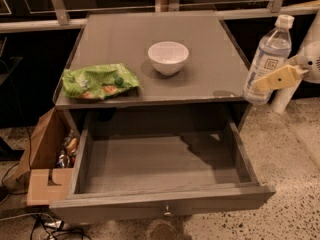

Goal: Place blue plastic bottle into top drawer

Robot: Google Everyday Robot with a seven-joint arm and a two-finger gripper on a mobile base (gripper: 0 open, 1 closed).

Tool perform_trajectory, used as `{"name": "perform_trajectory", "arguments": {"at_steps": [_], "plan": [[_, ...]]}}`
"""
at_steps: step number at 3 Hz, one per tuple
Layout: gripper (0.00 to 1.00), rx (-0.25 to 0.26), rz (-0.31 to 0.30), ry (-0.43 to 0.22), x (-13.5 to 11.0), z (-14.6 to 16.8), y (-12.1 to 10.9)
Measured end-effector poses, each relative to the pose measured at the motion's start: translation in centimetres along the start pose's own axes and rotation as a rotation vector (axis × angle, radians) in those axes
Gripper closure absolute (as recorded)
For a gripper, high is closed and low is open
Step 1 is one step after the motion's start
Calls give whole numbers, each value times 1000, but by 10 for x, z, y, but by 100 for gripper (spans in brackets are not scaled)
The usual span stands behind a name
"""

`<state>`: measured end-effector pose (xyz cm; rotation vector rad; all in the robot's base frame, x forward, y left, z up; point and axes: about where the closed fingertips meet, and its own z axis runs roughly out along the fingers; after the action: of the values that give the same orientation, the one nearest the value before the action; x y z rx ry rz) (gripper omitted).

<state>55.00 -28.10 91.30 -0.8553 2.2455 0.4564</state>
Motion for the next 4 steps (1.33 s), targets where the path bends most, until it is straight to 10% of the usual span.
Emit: {"name": "perform_trajectory", "arguments": {"at_steps": [4], "plan": [[100, -36, -205, 141, 46, 12, 38]]}}
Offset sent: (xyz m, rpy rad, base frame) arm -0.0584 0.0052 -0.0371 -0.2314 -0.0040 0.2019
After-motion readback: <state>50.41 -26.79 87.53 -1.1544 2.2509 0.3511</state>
